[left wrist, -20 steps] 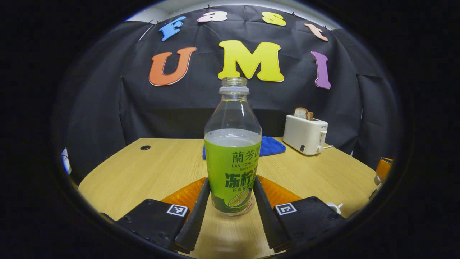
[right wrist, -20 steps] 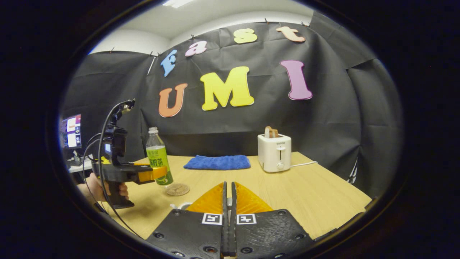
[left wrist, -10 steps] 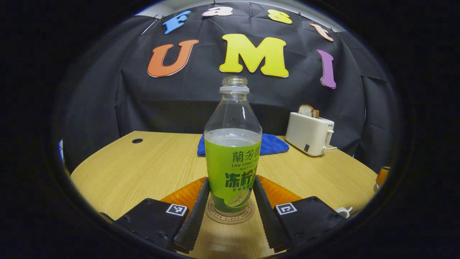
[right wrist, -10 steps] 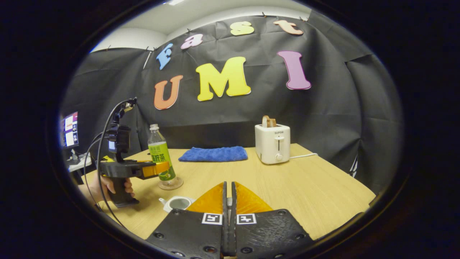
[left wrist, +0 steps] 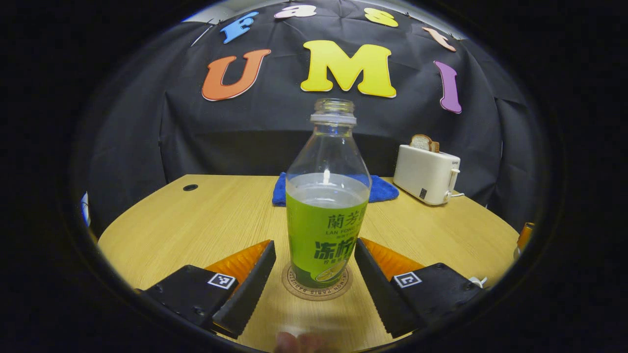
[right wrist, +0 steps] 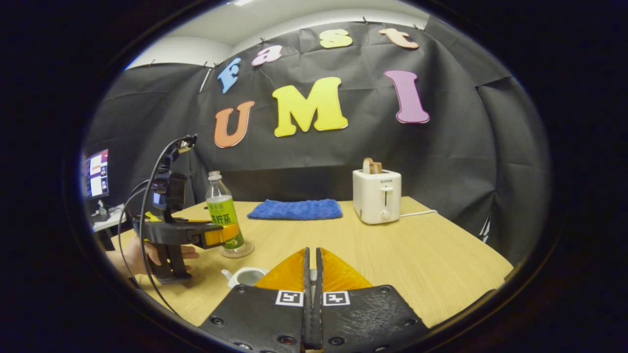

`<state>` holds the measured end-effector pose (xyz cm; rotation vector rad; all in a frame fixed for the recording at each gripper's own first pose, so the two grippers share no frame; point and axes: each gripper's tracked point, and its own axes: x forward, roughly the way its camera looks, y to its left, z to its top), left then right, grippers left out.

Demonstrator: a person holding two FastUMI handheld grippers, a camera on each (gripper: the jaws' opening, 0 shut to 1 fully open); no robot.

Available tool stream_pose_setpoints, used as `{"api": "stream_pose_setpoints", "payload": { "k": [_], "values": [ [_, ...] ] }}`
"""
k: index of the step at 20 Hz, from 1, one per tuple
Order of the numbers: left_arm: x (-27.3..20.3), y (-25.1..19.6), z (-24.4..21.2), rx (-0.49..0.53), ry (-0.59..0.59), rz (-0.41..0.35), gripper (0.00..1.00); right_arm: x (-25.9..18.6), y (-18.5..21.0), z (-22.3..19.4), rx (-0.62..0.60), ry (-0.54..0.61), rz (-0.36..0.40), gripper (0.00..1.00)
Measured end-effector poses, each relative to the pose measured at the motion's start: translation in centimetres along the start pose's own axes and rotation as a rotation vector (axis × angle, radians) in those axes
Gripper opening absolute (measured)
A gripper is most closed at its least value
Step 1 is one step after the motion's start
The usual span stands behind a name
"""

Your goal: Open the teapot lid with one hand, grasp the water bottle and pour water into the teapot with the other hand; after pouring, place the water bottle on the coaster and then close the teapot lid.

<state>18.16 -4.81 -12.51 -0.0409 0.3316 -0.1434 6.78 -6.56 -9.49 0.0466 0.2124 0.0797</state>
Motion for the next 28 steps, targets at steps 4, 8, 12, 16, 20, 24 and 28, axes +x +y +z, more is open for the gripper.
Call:
{"api": "stream_pose_setpoints", "payload": {
  "k": [4,8,12,16,20,24,28],
  "values": [
    [-2.3,1.1,-1.4,0.020,0.047,0.035,1.00,0.7,1.7,0.6,-0.025,-0.016,0.030,0.00],
    [-6.6,3.0,-1.6,0.035,0.028,0.078,1.00,1.8,4.6,0.5,-0.050,-0.024,0.093,0.00],
    [-11.2,5.9,-0.3,0.041,-0.062,0.147,1.00,2.7,6.9,-0.1,-0.066,-0.026,0.150,0.00],
    [-15.0,8.1,1.0,0.022,-0.149,0.205,1.00,3.6,8.0,-1.4,-0.071,-0.016,0.171,0.00],
    [-17.2,9.1,1.9,0.006,-0.202,0.234,1.00,4.1,8.6,-1.9,-0.068,-0.017,0.178,0.00],
    [-17.9,9.4,1.8,0.019,-0.212,0.247,1.00,4.7,9.1,-2.6,-0.086,-0.015,0.179,0.00],
    [-18.0,9.4,1.6,0.019,-0.206,0.241,1.00,5.1,9.1,-3.0,-0.088,-0.013,0.165,0.00]
  ]
}}
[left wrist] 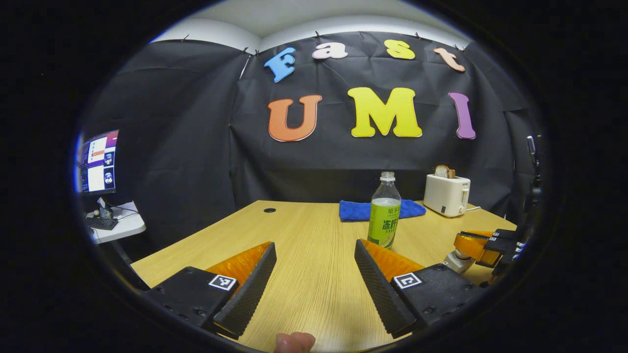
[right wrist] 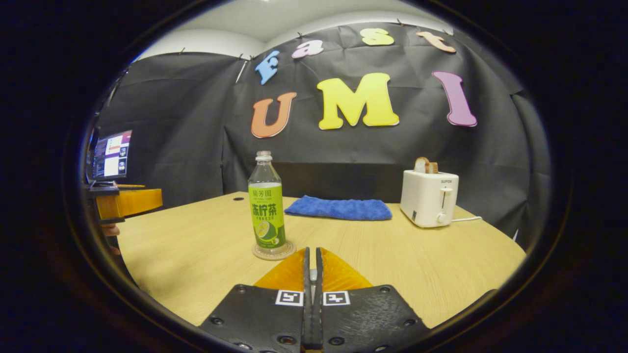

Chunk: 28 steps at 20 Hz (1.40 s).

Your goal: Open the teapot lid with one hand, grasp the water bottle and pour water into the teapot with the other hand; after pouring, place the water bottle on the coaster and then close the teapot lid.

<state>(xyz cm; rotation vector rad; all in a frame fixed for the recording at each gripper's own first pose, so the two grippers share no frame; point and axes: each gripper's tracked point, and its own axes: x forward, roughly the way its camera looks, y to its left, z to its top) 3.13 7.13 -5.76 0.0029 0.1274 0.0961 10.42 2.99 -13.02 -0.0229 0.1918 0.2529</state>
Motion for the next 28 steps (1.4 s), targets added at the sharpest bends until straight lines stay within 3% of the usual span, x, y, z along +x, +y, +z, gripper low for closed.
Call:
{"api": "stream_pose_setpoints", "payload": {
  "k": [21,28],
  "values": [
    [-0.7,-0.8,0.6,0.012,-0.014,-0.009,1.00,-0.3,0.3,-1.2,-0.007,0.019,-0.021,0.00],
    [-1.3,-1.1,0.8,0.004,-0.016,-0.012,1.00,-0.4,0.0,0.2,0.005,-0.026,-0.032,0.11]
  ]
}}
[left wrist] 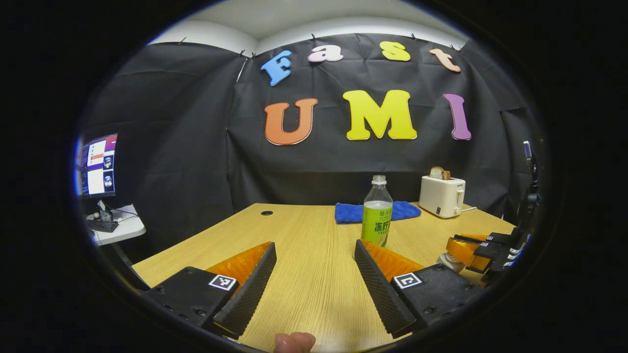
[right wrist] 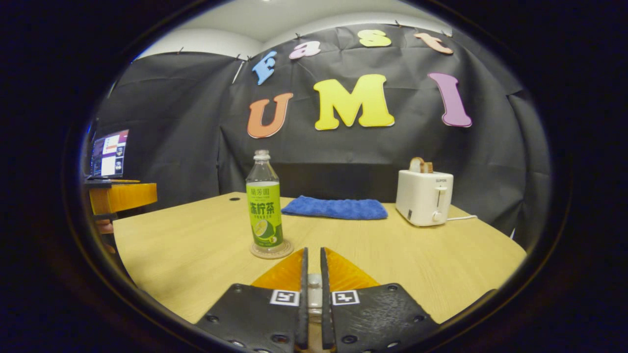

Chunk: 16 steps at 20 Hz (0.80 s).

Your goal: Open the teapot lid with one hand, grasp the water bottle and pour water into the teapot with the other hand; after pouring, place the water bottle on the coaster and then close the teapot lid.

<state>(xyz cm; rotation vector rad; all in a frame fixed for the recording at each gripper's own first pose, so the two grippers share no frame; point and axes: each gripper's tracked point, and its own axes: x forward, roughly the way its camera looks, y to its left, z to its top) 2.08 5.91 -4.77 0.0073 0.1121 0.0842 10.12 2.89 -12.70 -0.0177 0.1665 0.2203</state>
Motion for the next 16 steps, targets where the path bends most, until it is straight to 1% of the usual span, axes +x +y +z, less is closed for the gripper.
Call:
{"api": "stream_pose_setpoints", "payload": {
  "k": [1,2,3,4,5,6,7,8,9,12,14,15,16],
  "values": [
    [-0.1,0.0,0.1,-0.003,-0.002,-0.001,1.00,-0.3,-0.1,0.3,0.001,-0.009,-0.006,0.31],
    [-0.3,-0.1,0.3,-0.007,-0.006,-0.002,1.00,-0.6,-0.2,0.7,0.005,-0.019,-0.015,0.39],
    [-0.5,-0.2,0.4,-0.010,-0.009,-0.001,1.00,-0.6,-0.6,0.9,0.008,-0.025,-0.029,0.59],
    [-0.7,-0.3,0.6,-0.012,-0.011,-0.002,1.00,-0.9,-1.2,1.3,0.010,-0.030,-0.045,0.68],
    [-1.0,-0.4,0.7,-0.012,-0.016,-0.001,1.00,-1.2,-1.7,1.7,0.011,-0.033,-0.062,0.82],
    [-1.4,-0.5,0.9,-0.013,-0.022,0.002,1.00,-1.3,-2.4,1.9,0.014,-0.038,-0.080,0.90],
    [-1.8,-0.6,1.0,-0.014,-0.028,0.005,1.00,-2.3,-3.2,2.8,0.022,-0.049,-0.101,0.98],
    [-2.2,-0.9,1.2,-0.016,-0.036,0.002,1.00,-3.1,-3.7,3.6,0.033,-0.064,-0.107,0.99],
    [-2.6,-1.4,1.3,-0.018,-0.048,-0.007,1.00,-3.8,-4.0,4.1,0.041,-0.078,-0.109,0.97],
    [-3.3,-3.5,2.2,-0.021,-0.086,-0.033,1.00,-6.4,-5.2,6.2,0.026,-0.119,-0.126,0.98],
    [-4.2,-5.8,2.6,-0.042,-0.091,-0.072,1.00,-8.7,-4.7,7.6,0.043,-0.155,-0.114,0.98],
    [-4.7,-6.6,2.9,-0.042,-0.093,-0.088,1.00,-9.8,-4.5,8.1,0.038,-0.170,-0.115,0.93],
    [-5.1,-7.2,3.1,-0.032,-0.097,-0.094,1.00,-10.8,-4.6,8.4,0.030,-0.181,-0.120,0.96]
  ]
}}
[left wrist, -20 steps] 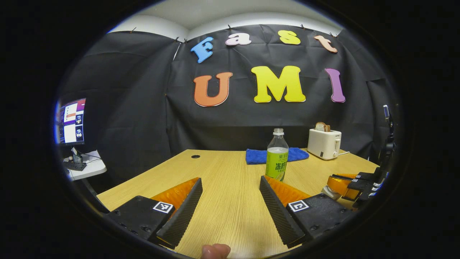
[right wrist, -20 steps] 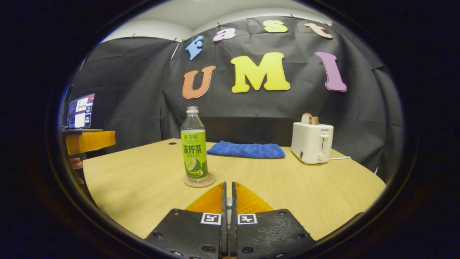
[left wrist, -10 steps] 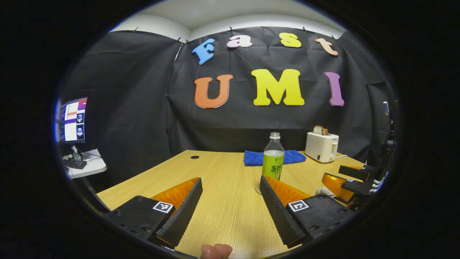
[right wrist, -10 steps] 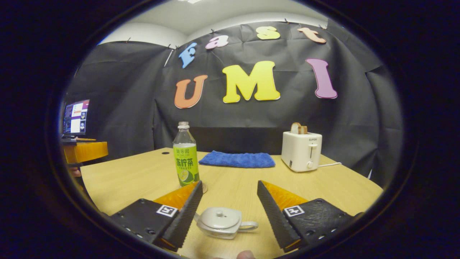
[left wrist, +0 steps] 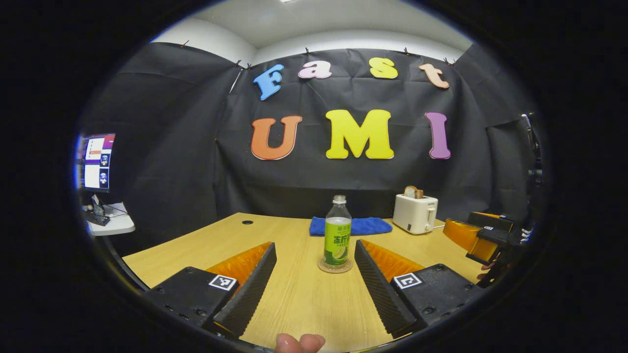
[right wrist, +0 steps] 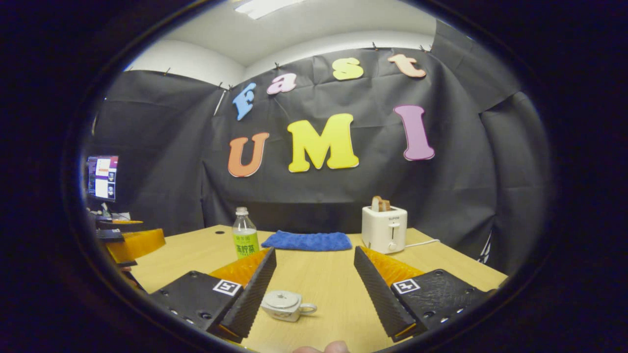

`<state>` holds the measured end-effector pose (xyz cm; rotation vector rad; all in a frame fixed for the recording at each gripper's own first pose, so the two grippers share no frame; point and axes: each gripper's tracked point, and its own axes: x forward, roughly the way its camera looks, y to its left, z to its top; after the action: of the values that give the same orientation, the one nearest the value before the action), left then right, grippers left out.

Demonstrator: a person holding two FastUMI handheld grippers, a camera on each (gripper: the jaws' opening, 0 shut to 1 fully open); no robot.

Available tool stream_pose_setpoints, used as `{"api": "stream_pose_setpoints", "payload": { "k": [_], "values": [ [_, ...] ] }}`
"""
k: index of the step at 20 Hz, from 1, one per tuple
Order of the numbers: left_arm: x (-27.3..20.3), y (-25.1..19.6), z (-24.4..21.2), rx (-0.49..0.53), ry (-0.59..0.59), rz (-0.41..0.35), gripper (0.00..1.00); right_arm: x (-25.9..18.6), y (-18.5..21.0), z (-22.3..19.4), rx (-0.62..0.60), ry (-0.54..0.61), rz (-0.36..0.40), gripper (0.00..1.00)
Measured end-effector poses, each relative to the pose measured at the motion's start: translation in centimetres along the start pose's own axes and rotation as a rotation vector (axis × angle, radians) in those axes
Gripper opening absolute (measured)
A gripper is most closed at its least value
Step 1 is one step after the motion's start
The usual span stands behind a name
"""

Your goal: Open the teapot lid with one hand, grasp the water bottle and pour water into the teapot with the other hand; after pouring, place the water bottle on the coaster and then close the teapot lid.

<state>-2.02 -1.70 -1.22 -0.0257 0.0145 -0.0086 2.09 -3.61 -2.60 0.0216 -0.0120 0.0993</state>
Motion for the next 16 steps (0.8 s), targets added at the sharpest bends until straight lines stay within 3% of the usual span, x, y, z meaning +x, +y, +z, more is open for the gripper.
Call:
{"api": "stream_pose_setpoints", "payload": {
  "k": [4,7,9,10,16],
  "values": [
    [-1.3,-1.4,0.6,0.024,-0.008,-0.007,1.00,-3.2,0.6,1.1,0.017,-0.022,0.002,0.92],
    [-2.0,-1.9,0.9,0.010,-0.003,-0.010,1.00,-4.1,0.1,1.7,-0.016,-0.041,-0.019,0.96],
    [-2.7,-1.8,1.5,0.005,0.001,0.001,1.00,-4.7,0.3,1.4,-0.017,-0.012,-0.021,0.92],
    [-3.1,-1.9,1.9,-0.002,-0.005,0.004,1.00,-5.1,0.3,1.5,-0.025,-0.004,-0.023,0.96],
    [-4.1,-2.3,3.6,0.024,-0.036,0.003,1.00,-6.8,-0.1,3.7,-0.062,-0.030,-0.043,0.93]
  ]
}}
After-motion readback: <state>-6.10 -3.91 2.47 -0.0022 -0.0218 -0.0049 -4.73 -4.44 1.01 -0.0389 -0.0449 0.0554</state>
